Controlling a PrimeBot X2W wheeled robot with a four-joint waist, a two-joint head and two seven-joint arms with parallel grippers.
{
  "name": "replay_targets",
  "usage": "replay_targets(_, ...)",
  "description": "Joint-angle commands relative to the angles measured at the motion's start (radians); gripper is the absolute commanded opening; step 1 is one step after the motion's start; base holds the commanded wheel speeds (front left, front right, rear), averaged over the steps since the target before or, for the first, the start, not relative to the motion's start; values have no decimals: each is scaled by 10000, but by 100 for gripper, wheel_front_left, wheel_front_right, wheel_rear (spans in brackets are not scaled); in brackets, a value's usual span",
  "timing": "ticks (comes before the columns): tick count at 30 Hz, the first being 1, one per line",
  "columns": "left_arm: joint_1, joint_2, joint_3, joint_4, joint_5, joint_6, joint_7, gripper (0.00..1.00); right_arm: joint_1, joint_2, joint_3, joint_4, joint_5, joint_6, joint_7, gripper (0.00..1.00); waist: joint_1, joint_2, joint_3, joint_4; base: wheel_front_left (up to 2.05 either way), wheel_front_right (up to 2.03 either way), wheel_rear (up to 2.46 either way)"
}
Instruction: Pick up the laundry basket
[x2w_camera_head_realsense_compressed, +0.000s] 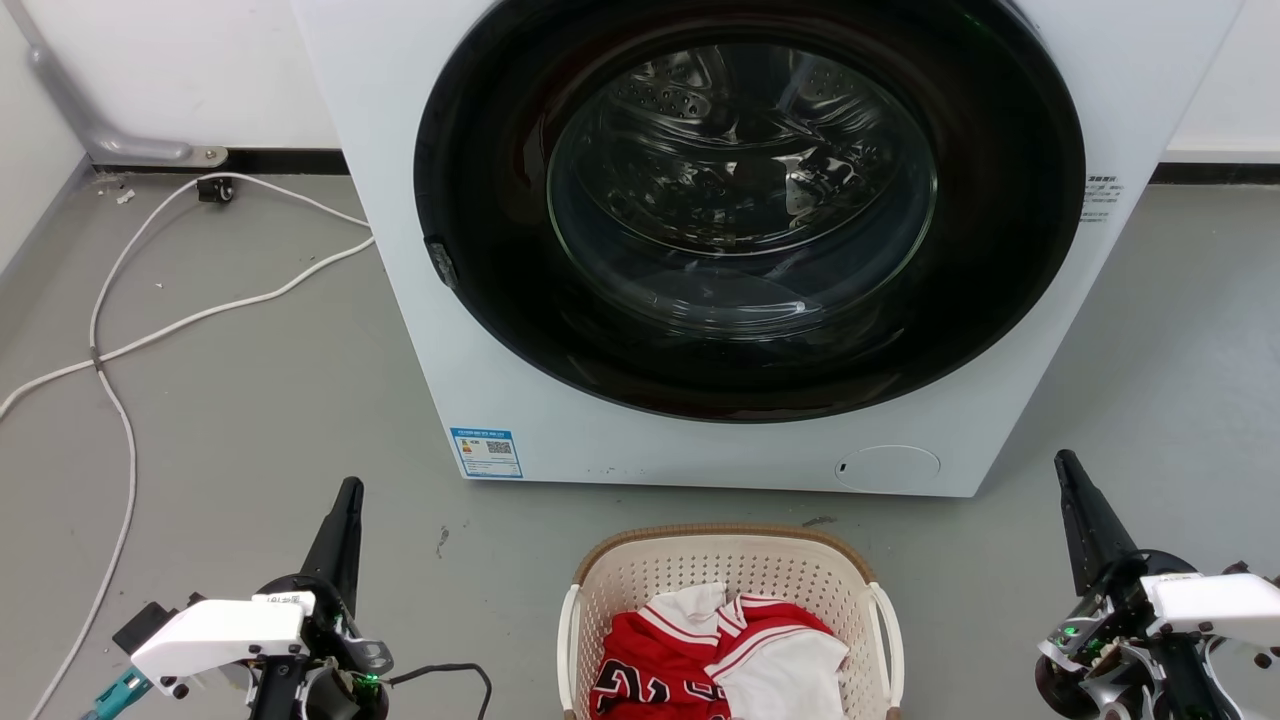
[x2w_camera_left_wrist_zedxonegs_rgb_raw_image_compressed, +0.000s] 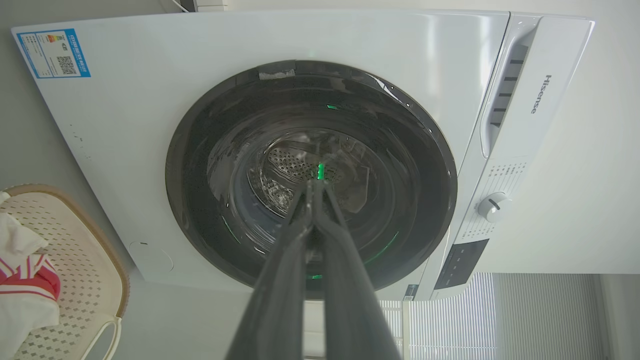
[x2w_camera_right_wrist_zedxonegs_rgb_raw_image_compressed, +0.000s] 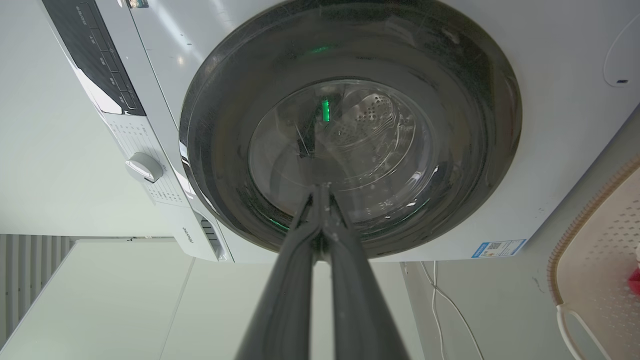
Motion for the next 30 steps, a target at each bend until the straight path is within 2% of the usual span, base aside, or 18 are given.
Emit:
replay_targets(1,-109,-15,37,14,57,-21,15,0,-112,-1,2,8,39,-3,15,0,0,-1,0,0,0,0,0)
replay_targets(15,-110,-20,51,13,55,-21,23,0,-113,-1,4,8,39,-3,15,0,0,-1,0,0,0,0,0)
replay_targets(16,0,-12,11,0,31,0,7,100,1,0,4,-2,-2,0,-3,100,0,-1,0,0,0,0,0)
replay_targets(19,208,-57,-27,242,34,2,0,100,219,15,15,247,-6,-2,-9,100,0,-1,1,0,0,0,0)
replay_targets(30,423,-55,-237,-139,427,1,-555,100,467,12,58,-102,-271,-2,-570,100,0,-1,15,-7,0,0,0)
